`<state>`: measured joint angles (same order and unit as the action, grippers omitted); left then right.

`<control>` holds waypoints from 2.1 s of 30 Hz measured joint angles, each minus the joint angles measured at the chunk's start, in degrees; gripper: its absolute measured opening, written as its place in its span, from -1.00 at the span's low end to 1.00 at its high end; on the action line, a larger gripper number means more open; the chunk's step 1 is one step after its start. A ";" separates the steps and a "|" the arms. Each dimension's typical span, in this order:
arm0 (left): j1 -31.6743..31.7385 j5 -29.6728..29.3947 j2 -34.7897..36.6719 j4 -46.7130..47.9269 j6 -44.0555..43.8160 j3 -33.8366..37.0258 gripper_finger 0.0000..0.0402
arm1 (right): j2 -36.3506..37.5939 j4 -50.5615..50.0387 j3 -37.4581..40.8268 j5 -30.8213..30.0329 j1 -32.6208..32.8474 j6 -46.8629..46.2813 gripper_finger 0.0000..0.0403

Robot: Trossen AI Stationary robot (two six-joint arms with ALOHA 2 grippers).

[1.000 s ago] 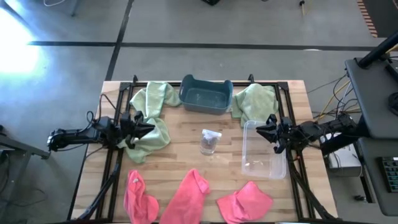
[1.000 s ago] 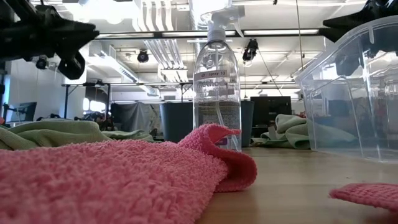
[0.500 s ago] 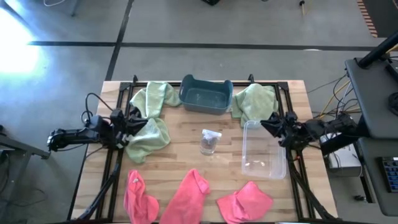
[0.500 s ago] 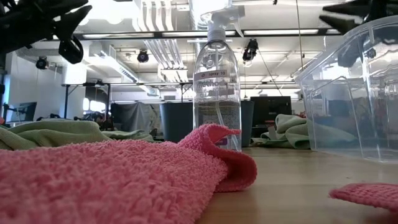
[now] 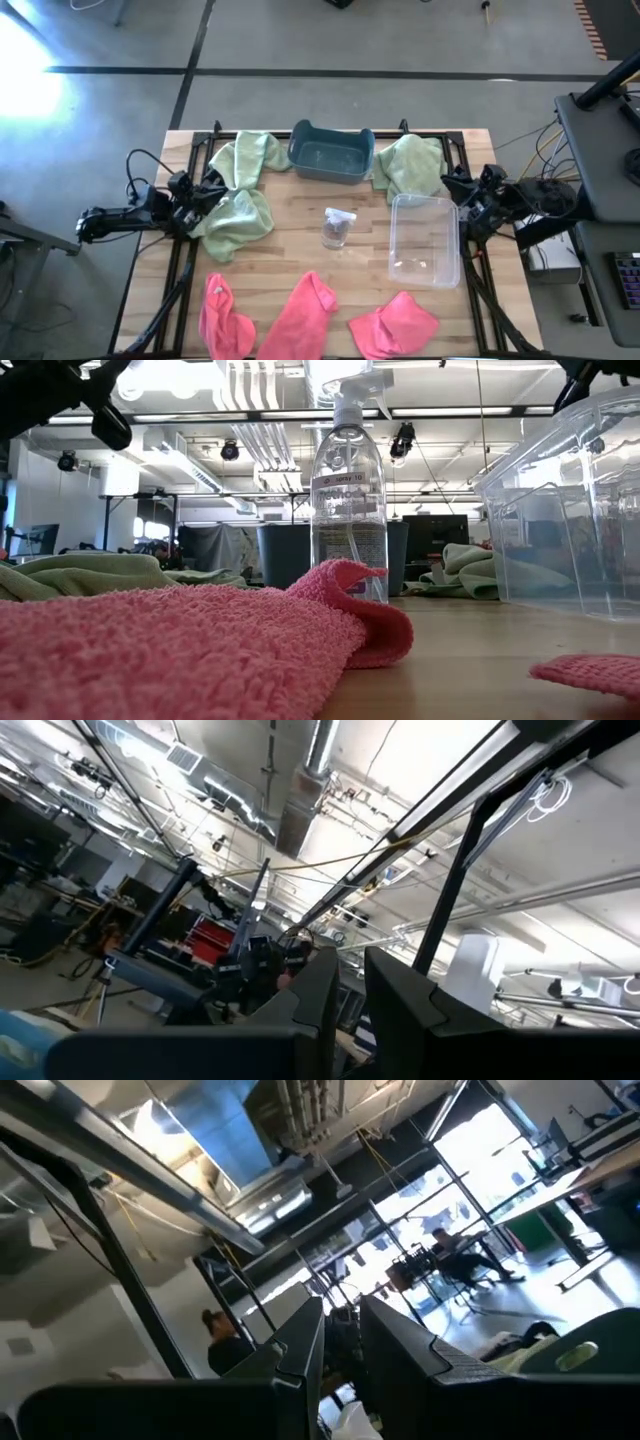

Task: Sort microfiber towel by color & place in baskets
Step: Put the green microfiber towel into the blue bin

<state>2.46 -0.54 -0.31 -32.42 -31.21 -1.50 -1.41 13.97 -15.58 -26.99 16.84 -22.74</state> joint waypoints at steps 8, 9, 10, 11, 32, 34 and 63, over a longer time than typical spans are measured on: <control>0.00 3.58 -3.80 0.49 4.79 -7.57 -0.81 | -10.13 -22.32 -15.43 0.02 0.00 -0.15 -0.69; 0.00 4.69 -4.80 0.91 6.15 -9.36 -0.81 | -11.80 -24.83 -17.36 0.03 0.00 -0.14 -0.69; 0.00 5.82 -5.83 1.96 7.36 -11.40 -0.81 | -13.54 -27.31 -19.33 0.01 0.01 -0.07 -0.69; 0.00 6.69 -6.88 3.87 8.28 -13.54 -0.81 | -15.16 -29.62 -21.27 0.03 0.00 -0.07 -0.69; -0.02 26.14 -40.30 58.26 21.69 -63.25 -0.81 | -36.70 -71.77 -54.07 1.01 0.00 -8.96 -0.69; -0.02 25.78 -42.08 64.72 21.56 -66.16 -0.81 | -37.33 -73.87 -54.67 2.59 0.02 -10.93 -0.69; 0.00 -21.32 -49.73 95.66 25.52 -73.46 -0.81 | -41.90 -84.28 -54.90 -0.26 0.02 -16.24 -0.69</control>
<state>2.46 -21.85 -50.04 63.23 -5.69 -74.96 -43.31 -70.31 -70.48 -27.24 16.86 -38.98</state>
